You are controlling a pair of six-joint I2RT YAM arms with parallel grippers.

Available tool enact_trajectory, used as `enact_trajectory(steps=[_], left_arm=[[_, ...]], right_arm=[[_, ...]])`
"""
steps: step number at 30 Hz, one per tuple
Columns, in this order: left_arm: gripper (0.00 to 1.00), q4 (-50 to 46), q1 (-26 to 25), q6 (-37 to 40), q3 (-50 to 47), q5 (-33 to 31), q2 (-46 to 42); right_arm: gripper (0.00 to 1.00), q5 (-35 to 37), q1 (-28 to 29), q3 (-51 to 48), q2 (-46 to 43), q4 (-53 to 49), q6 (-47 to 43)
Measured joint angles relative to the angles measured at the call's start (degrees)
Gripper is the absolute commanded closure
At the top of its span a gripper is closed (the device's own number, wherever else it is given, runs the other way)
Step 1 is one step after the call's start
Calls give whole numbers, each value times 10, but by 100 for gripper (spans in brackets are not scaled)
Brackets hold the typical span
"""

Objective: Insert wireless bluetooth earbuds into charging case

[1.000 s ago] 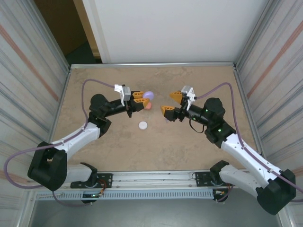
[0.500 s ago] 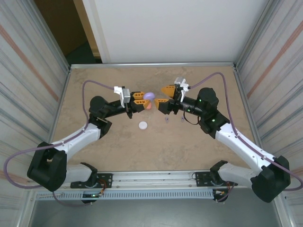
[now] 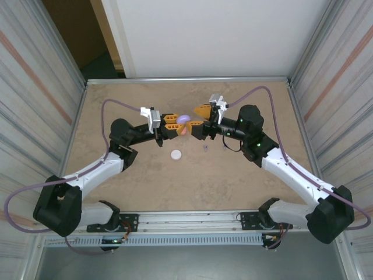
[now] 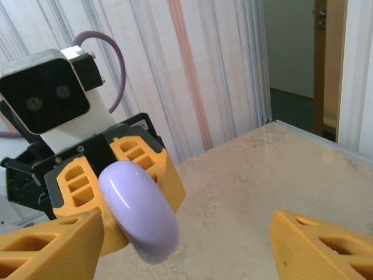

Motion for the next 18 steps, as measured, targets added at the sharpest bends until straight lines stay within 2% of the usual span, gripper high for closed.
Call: enact_trajectory(steps=[18], left_arm=[[100,0,-1,9,0,2,0]], right_arm=[[26,15,1,3,1,-11,-2]])
